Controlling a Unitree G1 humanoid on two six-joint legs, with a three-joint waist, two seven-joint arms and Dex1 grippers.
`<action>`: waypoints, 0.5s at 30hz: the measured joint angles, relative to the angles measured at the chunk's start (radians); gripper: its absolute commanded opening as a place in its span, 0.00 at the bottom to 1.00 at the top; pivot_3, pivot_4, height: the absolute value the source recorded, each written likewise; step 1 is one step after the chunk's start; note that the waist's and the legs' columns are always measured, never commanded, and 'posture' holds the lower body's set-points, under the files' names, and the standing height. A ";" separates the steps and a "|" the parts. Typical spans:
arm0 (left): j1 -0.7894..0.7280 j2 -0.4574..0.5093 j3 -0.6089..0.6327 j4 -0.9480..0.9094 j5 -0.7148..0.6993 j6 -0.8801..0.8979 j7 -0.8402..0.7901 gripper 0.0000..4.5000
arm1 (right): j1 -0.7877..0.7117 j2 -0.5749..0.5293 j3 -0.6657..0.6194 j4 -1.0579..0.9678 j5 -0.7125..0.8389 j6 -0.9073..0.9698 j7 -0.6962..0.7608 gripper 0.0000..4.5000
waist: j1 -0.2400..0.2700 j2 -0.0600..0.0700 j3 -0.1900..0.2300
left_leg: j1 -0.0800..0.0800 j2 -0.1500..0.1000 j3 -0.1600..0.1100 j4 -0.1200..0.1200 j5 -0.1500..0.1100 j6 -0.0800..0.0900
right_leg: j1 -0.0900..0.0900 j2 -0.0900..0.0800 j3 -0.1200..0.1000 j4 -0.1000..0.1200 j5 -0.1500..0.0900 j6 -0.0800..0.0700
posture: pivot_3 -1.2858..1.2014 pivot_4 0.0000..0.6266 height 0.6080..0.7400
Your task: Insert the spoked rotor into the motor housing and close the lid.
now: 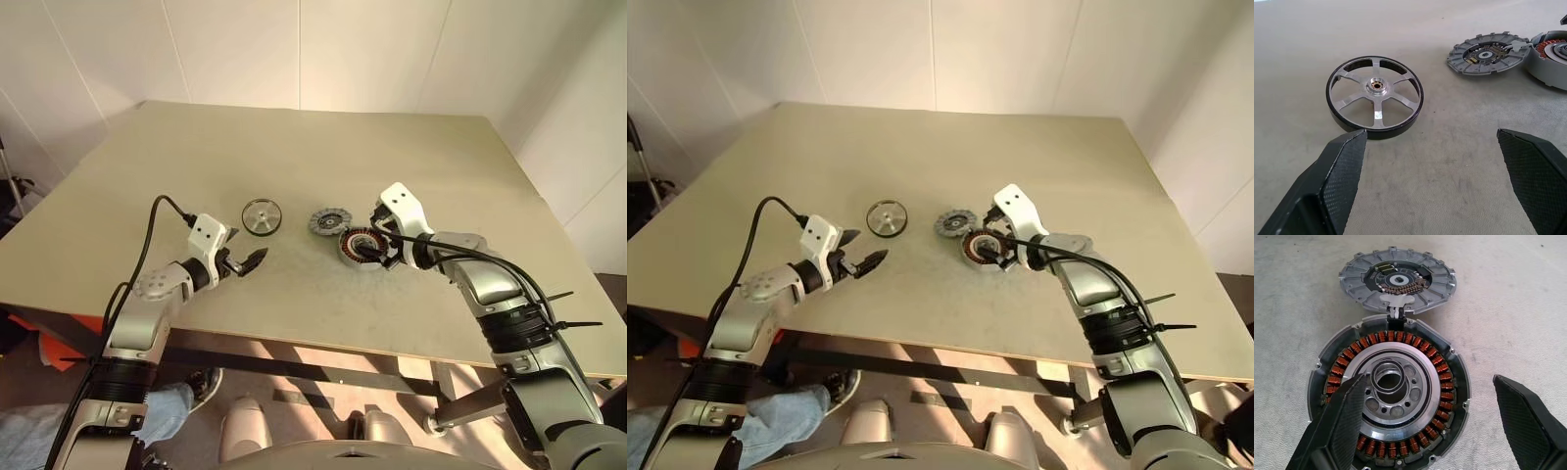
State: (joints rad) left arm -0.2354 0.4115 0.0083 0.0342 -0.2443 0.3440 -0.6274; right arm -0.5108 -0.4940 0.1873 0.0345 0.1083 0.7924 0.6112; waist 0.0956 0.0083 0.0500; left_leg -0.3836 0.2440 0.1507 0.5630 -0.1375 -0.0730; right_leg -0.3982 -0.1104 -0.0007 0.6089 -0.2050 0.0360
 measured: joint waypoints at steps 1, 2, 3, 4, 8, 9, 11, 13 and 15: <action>0.000 0.000 0.000 0.001 0.001 0.000 0.000 1.00 | 0.002 0.000 0.000 -0.008 0.001 0.003 0.002 0.99 | 0.000 0.000 0.000 | 0.000 0.000 0.000 0.000 0.000 0.000 | 0.000 0.000 0.000 0.000 0.000 0.000 | 0.52 0.00 1.00; 0.000 0.000 0.000 0.001 0.002 0.000 0.000 1.00 | 0.003 0.000 0.000 -0.013 0.002 0.006 0.003 0.99 | 0.000 0.000 0.000 | -0.001 0.000 0.000 0.000 0.000 0.000 | 0.000 0.000 0.000 0.000 0.000 0.000 | 0.52 0.00 1.00; 0.000 0.000 0.000 0.002 0.002 -0.001 0.000 1.00 | 0.004 0.000 -0.001 -0.018 0.003 0.011 0.004 0.99 | 0.000 0.000 0.000 | -0.001 0.000 0.000 0.000 0.000 0.001 | -0.001 0.000 0.000 0.000 0.000 0.000 | 0.52 0.00 1.00; -0.001 0.000 0.000 0.003 0.003 -0.002 -0.001 1.00 | 0.004 0.001 0.000 -0.023 0.008 0.017 0.009 0.99 | 0.000 0.000 0.000 | -0.001 0.000 0.000 0.000 0.000 0.001 | -0.001 0.000 0.000 0.000 0.000 0.000 | 0.52 0.00 1.00; -0.003 0.000 0.000 0.004 0.004 -0.009 -0.001 1.00 | 0.004 0.008 0.002 -0.062 0.017 0.027 0.026 0.99 | 0.001 0.001 0.000 | -0.002 0.000 0.000 0.000 0.000 0.001 | -0.002 0.000 0.000 0.000 0.000 0.000 | 0.52 0.00 1.00; -0.003 0.000 0.000 0.004 0.004 -0.010 -0.001 1.00 | 0.002 0.008 0.002 -0.075 0.019 0.028 0.029 0.99 | 0.001 0.001 0.000 | -0.002 0.000 0.000 0.000 0.000 0.001 | -0.002 0.000 0.000 0.000 0.000 0.000 | 0.52 0.00 1.00; -0.004 0.000 0.000 0.006 0.004 -0.012 -0.001 1.00 | -0.002 0.009 0.002 -0.088 0.027 0.028 0.034 0.99 | 0.001 0.001 0.000 | -0.002 0.000 0.000 0.000 0.000 0.001 | -0.002 0.000 0.000 0.000 0.000 0.000 | 0.52 0.00 1.00; -0.004 0.000 0.000 0.008 0.005 -0.015 -0.001 1.00 | -0.006 0.012 0.002 -0.090 0.030 0.028 0.037 0.99 | 0.001 0.001 0.000 | -0.002 0.000 0.000 0.000 0.000 0.001 | -0.002 0.000 0.000 0.000 0.000 0.000 | 0.52 0.00 1.00; -0.004 0.000 0.000 0.011 0.006 -0.018 -0.001 1.00 | -0.008 0.018 0.002 -0.089 0.031 0.028 0.036 0.99 | 0.001 0.001 0.000 | -0.002 0.000 0.000 0.000 0.000 0.001 | -0.002 0.000 0.000 0.000 0.000 0.000 | 0.52 0.00 1.00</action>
State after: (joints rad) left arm -0.2397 0.4112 0.0082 0.0455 -0.2383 0.3257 -0.6283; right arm -0.5192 -0.4757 0.1889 -0.0543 0.1390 0.8202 0.6474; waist 0.0966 0.0089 0.0504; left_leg -0.3852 0.2439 0.1509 0.5632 -0.1378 -0.0725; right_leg -0.3999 -0.1105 -0.0006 0.6088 -0.2048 0.0357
